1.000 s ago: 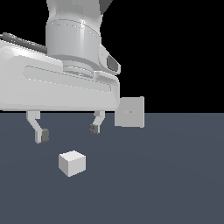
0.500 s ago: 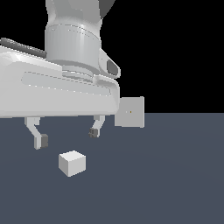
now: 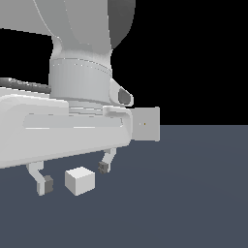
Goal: Plug the charger into the wall socket.
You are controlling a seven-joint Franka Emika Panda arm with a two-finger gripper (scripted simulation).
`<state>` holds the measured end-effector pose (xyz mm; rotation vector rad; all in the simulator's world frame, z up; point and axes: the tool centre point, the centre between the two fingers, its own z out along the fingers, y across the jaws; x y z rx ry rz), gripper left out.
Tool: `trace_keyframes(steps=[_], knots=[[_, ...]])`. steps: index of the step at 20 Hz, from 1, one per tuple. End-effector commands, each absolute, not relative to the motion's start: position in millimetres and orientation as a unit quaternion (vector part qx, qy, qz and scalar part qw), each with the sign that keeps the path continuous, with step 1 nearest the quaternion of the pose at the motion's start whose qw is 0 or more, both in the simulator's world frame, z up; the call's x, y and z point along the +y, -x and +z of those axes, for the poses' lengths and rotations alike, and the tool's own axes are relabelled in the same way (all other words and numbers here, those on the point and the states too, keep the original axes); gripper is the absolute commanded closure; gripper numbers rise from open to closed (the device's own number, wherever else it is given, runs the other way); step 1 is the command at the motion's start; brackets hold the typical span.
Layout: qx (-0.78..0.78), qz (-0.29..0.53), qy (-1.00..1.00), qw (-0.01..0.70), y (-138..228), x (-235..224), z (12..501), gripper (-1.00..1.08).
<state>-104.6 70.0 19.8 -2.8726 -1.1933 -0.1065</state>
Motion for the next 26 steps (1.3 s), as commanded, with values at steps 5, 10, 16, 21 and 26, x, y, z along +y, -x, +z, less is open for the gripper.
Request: trace_keyframes(steps=[5, 10, 16, 21, 26], knots=[[-0.384, -0.035, 0.923, 0.014, 104.2, 70.0, 11.8, 1.08], [-0.384, -0.035, 0.923, 0.014, 104.2, 70.0, 11.8, 1.08], [-0.383, -0.035, 0.923, 0.014, 103.9, 70.2, 12.0, 1.08], [-0.369, -0.035, 0.929, 0.014, 99.6, 69.8, 14.5, 1.08], [-0.334, -0.036, 0.942, 0.013, 89.2, 68.5, 20.4, 1.08]])
